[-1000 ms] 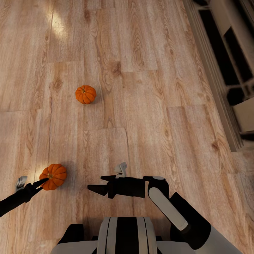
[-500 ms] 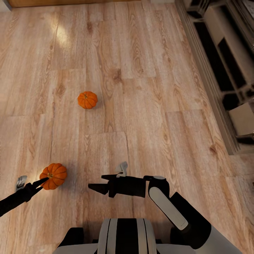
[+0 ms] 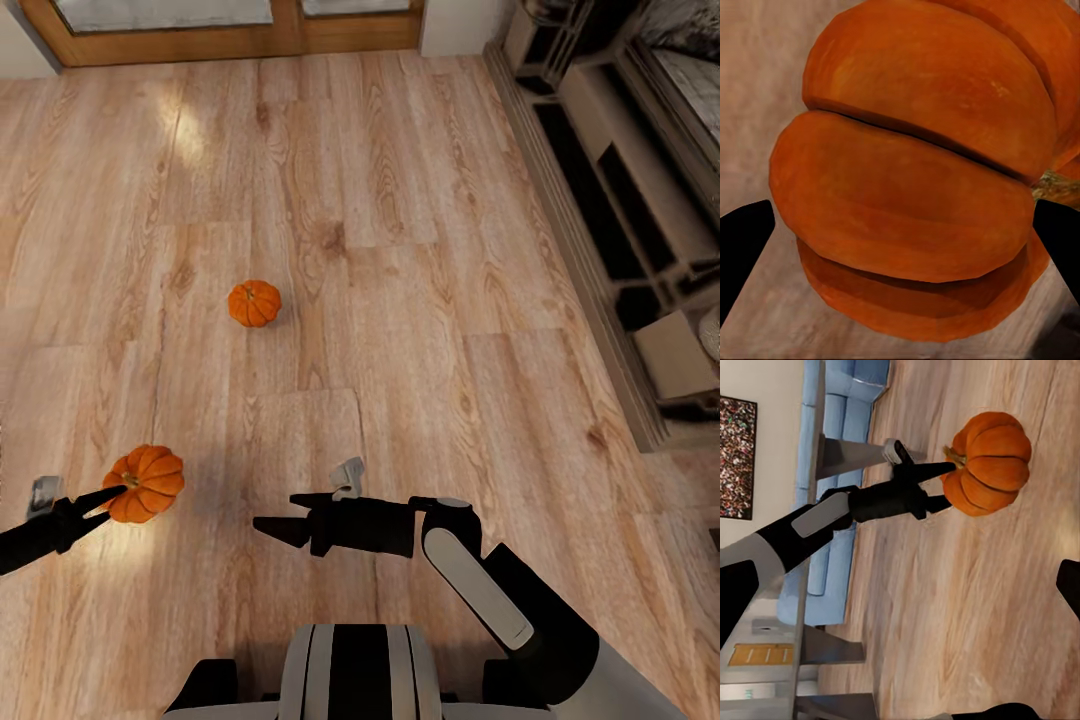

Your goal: Place each of the two pumpkins and all three candles from the living room inside a cabinet in the living room (use any cabinet), then make sure every cabinet is closed, and position the cauldron so it is next to a table in the living room.

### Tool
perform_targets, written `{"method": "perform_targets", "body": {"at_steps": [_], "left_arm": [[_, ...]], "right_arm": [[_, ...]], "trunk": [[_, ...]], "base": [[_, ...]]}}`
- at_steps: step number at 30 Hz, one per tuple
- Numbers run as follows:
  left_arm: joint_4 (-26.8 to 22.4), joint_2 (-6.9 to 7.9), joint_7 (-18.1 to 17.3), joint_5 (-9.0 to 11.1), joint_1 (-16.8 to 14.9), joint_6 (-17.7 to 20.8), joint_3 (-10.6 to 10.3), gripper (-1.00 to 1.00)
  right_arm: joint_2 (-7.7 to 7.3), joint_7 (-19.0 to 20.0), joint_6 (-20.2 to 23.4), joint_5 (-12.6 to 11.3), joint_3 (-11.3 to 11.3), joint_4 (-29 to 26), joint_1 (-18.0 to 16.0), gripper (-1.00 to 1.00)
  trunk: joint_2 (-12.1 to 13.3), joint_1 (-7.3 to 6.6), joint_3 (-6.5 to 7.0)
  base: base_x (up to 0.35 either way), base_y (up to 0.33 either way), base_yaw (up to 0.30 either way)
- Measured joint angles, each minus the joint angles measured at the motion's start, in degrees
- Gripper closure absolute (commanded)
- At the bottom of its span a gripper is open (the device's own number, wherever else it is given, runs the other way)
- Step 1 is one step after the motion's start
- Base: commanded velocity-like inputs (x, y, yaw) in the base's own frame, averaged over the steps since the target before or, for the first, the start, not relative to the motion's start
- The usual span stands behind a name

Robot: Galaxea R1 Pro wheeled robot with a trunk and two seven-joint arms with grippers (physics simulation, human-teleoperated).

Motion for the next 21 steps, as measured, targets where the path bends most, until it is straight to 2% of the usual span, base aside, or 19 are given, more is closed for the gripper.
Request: {"method": "perform_targets", "body": {"at_steps": [5, 8, 11, 14, 17, 18, 21], "left_arm": [[-0.6, 3.52, -3.6, -0.2, 0.0, 6.3, 0.0, 1.00], [-0.9, 5.27, -4.3, -0.2, 0.1, 8.7, 0.0, 1.00], [-1.0, 7.65, -5.1, -0.1, 0.2, 11.5, -0.1, 1.00], [-1.0, 9.82, -7.9, 0.1, 0.4, 12.3, -0.3, 1.00], [-1.0, 10.71, -8.8, -0.3, 0.4, 12.4, -0.5, 1.00], [-1.0, 11.14, -8.9, -0.7, 0.4, 12.4, -0.5, 1.00], [-0.3, 14.07, -9.2, -3.4, 0.8, 12.3, -0.7, 1.00]], "right_arm": [[-0.08, -0.2, 0.0, -0.2, -0.2, 0.1, 0.0, -1.00], [-0.09, -0.2, 0.0, -0.3, -0.7, 0.2, 0.0, -1.00], [-0.13, -0.3, 0.0, -0.3, -1.3, 0.5, 0.0, -1.00], [-0.12, -0.3, 0.0, -0.4, -1.5, 0.5, 0.0, -1.00], [-0.14, -0.3, 0.0, -0.5, -1.6, 0.5, 0.0, -1.00], [-0.15, -0.3, 0.0, -0.6, -1.7, 0.5, 0.0, -1.00], [-0.11, -0.3, 0.0, -0.7, -2.9, 1.1, 0.0, -1.00]], "trunk": [[0.1, -0.13, 1.11], [0.1, -0.20, 1.77], [0.1, -0.28, 2.44], [0.2, -0.36, 3.10], [0.2, -0.44, 3.77], [0.2, -0.46, 3.99], [0.3, -0.54, 4.66]], "base": [[0.000, 0.000, 0.000], [0.000, 0.000, 0.000], [0.000, 0.000, 0.000], [0.000, 0.000, 0.000], [0.000, 0.000, 0.000], [0.000, 0.000, 0.000], [0.000, 0.000, 0.000]]}}
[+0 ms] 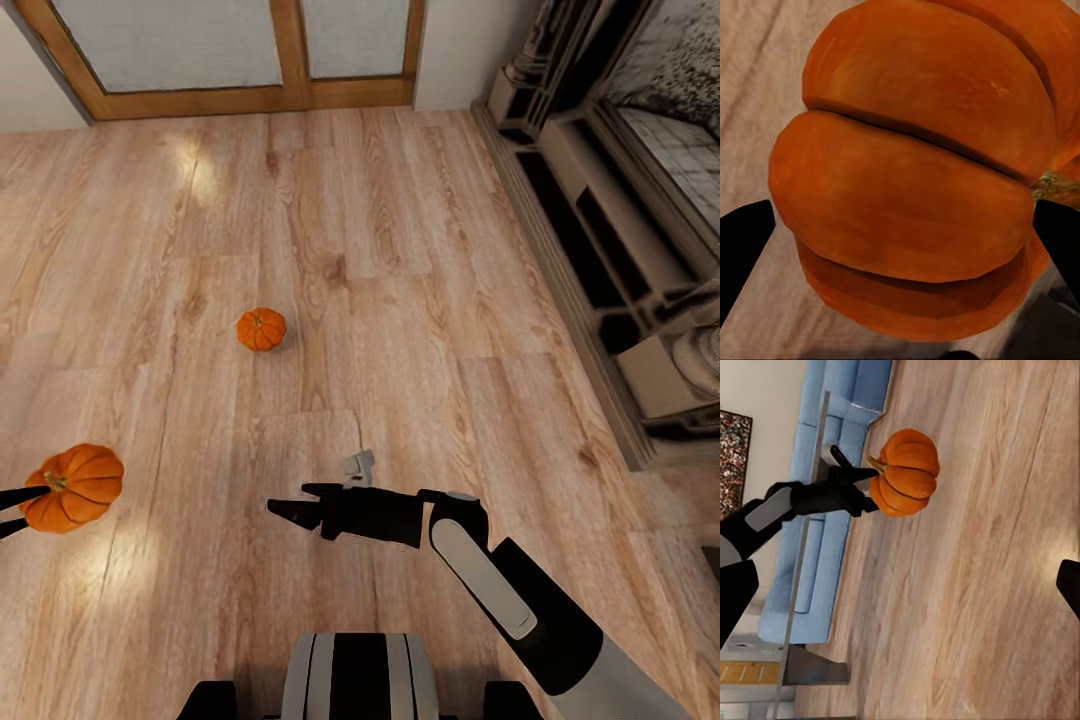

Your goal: Place each of the two pumpkins and all three candles from the living room inside a cabinet in the living room (use any cabinet), then make sure every cabinet is closed, and position the cauldron so it is next to a table in the living room.

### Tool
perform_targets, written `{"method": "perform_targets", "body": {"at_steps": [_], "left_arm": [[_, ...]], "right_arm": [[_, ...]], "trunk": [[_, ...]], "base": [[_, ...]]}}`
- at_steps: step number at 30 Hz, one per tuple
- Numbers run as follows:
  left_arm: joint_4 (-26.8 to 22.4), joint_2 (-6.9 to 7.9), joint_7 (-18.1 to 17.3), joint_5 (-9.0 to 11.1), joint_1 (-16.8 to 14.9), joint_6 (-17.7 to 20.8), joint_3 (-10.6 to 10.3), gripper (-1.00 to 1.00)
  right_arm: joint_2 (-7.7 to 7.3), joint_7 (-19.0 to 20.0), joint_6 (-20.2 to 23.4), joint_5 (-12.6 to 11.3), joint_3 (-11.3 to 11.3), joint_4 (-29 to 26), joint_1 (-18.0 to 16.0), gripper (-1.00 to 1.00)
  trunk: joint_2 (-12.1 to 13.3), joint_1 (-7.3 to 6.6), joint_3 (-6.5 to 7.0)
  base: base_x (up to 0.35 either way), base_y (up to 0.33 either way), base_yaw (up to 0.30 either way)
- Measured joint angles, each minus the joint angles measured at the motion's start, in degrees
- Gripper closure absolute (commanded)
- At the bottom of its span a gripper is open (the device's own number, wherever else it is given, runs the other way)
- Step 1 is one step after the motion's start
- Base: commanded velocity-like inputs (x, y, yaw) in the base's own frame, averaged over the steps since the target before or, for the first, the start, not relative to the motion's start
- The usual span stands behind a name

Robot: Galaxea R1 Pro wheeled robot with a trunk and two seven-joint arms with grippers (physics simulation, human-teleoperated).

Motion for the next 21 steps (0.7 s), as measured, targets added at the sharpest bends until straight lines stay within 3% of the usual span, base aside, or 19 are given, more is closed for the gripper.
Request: {"method": "perform_targets", "body": {"at_steps": [5, 16, 21], "left_arm": [[-0.5, 0.42, -0.1, -0.2, 2.6, 0.2, -0.1, 1.00], [-0.6, 0.36, -0.1, -0.2, 3.3, 0.2, -0.2, 1.00], [-0.7, 0.41, -0.5, -0.2, 3.3, 0.2, -0.2, 1.00]], "right_arm": [[0.02, 0.0, 0.1, 0.0, -0.2, 0.3, 0.0, -1.00], [0.02, -0.2, 0.0, 0.1, -0.3, 0.6, 0.0, -1.00], [0.06, -5.1, -0.8, -0.2, -0.2, 1.0, 0.0, -1.00]], "trunk": [[0.1, -0.12, 1.11], [0.2, -0.41, 3.55], [0.3, -0.54, 4.65]], "base": [[0.000, 0.000, 0.000], [0.000, 0.000, 0.000], [0.000, 0.000, 0.022]]}}
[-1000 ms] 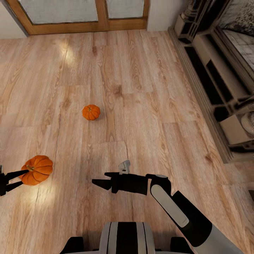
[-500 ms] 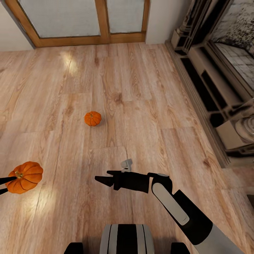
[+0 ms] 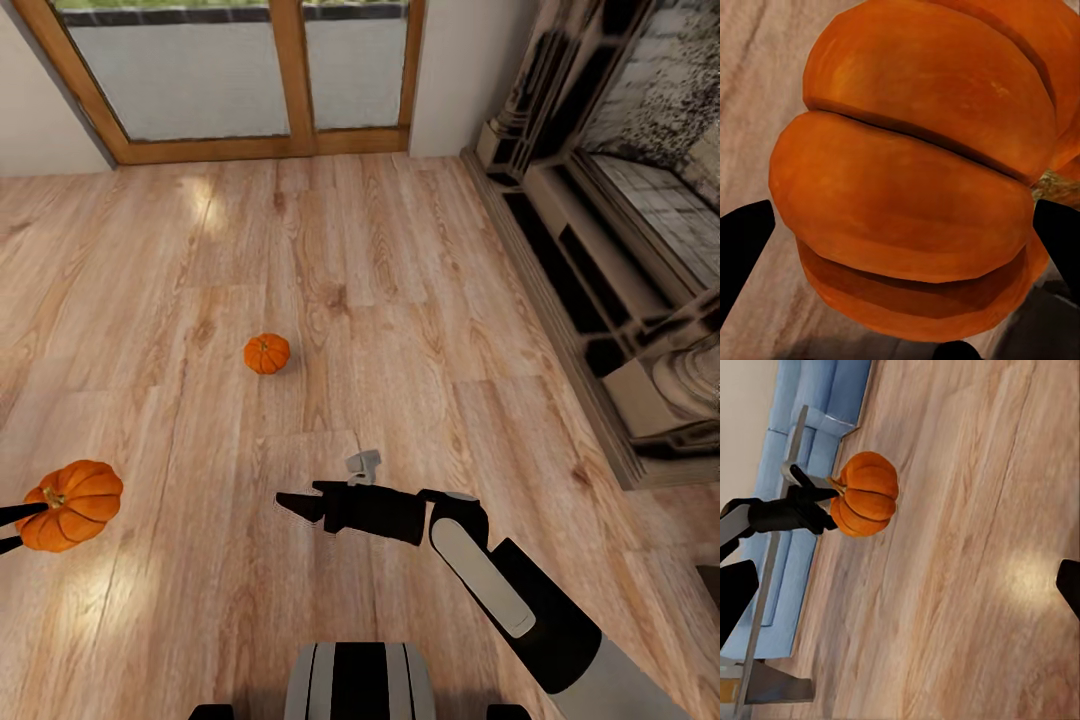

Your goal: Place each of the two pumpkins and all three candles from the living room inside a cabinet in the living room (use any cabinet), then make sure every cabinet is closed, and position the cauldron so it is next to a table in the living room.

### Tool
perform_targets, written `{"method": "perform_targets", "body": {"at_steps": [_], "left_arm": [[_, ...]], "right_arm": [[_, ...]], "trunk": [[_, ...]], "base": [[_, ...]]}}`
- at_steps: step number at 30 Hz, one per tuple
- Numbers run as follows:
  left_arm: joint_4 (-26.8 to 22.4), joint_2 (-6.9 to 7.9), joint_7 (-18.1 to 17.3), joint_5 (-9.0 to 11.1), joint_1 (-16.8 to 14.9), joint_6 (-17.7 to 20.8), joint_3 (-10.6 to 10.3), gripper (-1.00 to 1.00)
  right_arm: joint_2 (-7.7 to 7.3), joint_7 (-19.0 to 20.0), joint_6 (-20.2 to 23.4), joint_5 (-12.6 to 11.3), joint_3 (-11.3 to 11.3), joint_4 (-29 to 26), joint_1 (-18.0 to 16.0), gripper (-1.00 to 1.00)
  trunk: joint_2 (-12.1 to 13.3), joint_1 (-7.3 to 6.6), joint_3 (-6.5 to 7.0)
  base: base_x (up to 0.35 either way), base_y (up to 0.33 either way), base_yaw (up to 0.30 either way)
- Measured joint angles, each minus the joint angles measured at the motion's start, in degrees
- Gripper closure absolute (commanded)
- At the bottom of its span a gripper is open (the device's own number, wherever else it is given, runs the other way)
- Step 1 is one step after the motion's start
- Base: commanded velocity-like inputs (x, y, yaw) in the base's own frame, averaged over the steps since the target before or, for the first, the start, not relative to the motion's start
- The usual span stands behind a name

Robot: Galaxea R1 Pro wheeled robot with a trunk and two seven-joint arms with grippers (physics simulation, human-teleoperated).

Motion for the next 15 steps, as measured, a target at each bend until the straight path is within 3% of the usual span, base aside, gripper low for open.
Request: {"method": "perform_targets", "body": {"at_steps": [4, 9, 12, 15], "left_arm": [[-0.1, 0.02, -5.5, -0.1, 0.2, 0.2, -0.1, 1.00], [-0.3, 0.03, -13.5, -6.0, 1.1, -0.2, -0.2, 1.00], [-0.8, -0.02, -17.6, -7.7, 1.2, -0.4, -0.3, 1.00], [-1.0, -0.09, -19.1, -9.4, 1.2, -0.6, -0.4, 1.00]], "right_arm": [[0.24, -2.0, -0.2, -0.1, 0.0, 0.0, 0.0, -1.00], [0.31, -2.5, -0.3, -0.2, 0.0, 0.1, 0.0, -1.00], [0.25, -2.5, -0.3, -0.2, 0.0, 0.1, 0.0, -1.00], [0.20, -2.5, -0.3, -0.2, 0.0, 0.1, 0.0, -1.00]], "trunk": [[0.1, -0.10, 0.91], [0.1, -0.18, 1.59], [0.1, -0.18, 1.59], [0.1, -0.18, 1.59]], "base": [[0.000, 0.000, 0.189], [0.000, 0.000, 0.271], [0.000, 0.000, 0.286], [0.000, 0.000, 0.287]]}}
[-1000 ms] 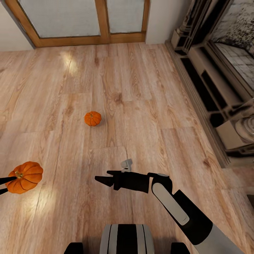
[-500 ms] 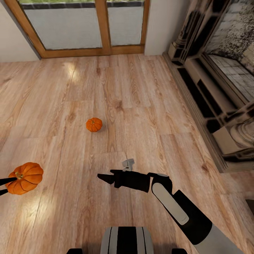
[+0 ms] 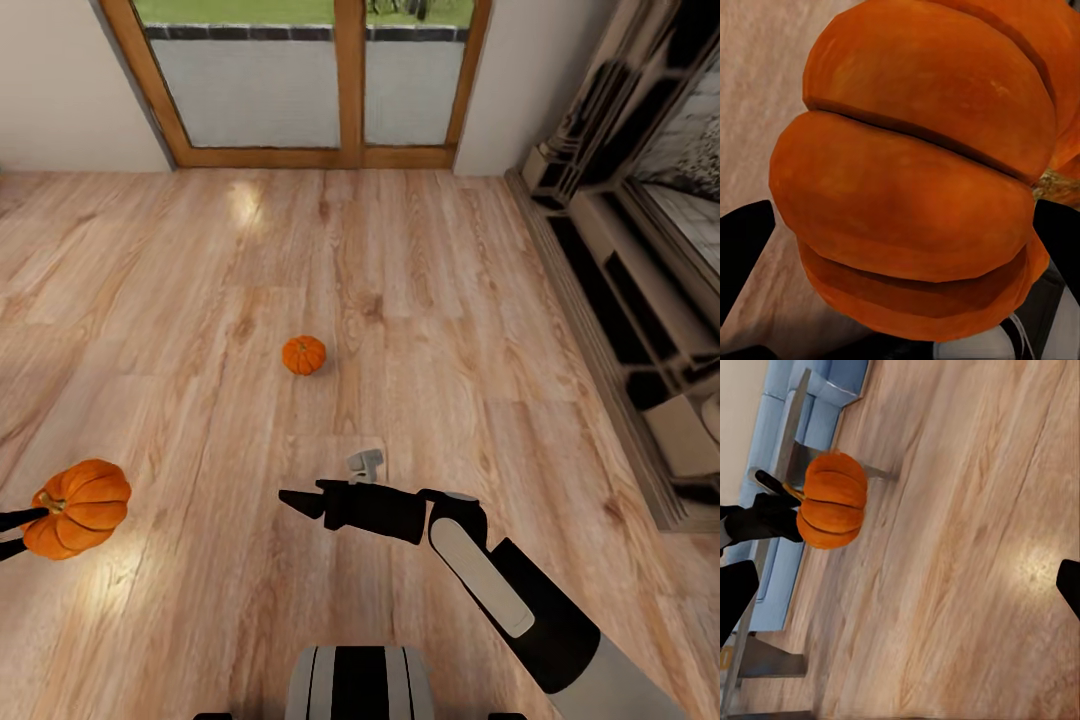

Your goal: Place each of the two pumpkins and all three candles from the living room inside a cabinet in the living room (use any cabinet), then make sure every cabinet is closed, and position the cauldron so it is next to a table in the living room.

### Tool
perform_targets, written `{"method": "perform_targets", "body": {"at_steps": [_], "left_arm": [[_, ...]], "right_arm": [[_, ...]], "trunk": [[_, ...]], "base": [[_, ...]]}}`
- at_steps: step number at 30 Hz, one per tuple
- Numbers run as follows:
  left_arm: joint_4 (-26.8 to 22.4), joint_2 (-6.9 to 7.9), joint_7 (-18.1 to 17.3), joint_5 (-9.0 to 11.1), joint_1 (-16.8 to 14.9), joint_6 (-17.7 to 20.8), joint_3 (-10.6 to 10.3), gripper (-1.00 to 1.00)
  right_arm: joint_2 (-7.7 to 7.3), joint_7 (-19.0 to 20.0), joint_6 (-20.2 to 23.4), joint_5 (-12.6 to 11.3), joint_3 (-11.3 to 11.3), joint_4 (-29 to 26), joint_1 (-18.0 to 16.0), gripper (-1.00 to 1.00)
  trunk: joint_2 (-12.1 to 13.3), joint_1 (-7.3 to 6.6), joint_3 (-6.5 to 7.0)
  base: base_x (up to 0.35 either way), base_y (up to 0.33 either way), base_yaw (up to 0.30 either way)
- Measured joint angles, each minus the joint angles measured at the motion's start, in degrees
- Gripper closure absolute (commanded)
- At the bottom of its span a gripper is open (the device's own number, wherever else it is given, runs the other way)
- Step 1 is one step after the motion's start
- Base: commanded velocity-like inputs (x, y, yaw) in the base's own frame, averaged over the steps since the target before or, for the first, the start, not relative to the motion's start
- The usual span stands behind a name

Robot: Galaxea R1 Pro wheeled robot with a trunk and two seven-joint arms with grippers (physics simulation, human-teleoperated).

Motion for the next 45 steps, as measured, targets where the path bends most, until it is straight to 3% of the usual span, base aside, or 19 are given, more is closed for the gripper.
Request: {"method": "perform_targets", "body": {"at_steps": [12, 45], "left_arm": [[-2.1, -0.20, -0.8, -0.6, 0.0, -0.1, 0.1, 1.00], [-4.3, -0.57, -0.8, -0.8, 0.0, -0.2, -0.9, 1.00]], "right_arm": [[-0.29, 0.0, 0.0, 0.0, -1.8, 0.3, 0.0, -1.00], [0.16, -0.1, 0.0, -0.1, -2.0, 0.3, 0.0, -1.00]], "trunk": [[0.0, -0.02, 0.00], [0.0, -0.03, 0.24]], "base": [[0.071, 0.026, 0.242], [0.308, -0.004, -0.033]]}}
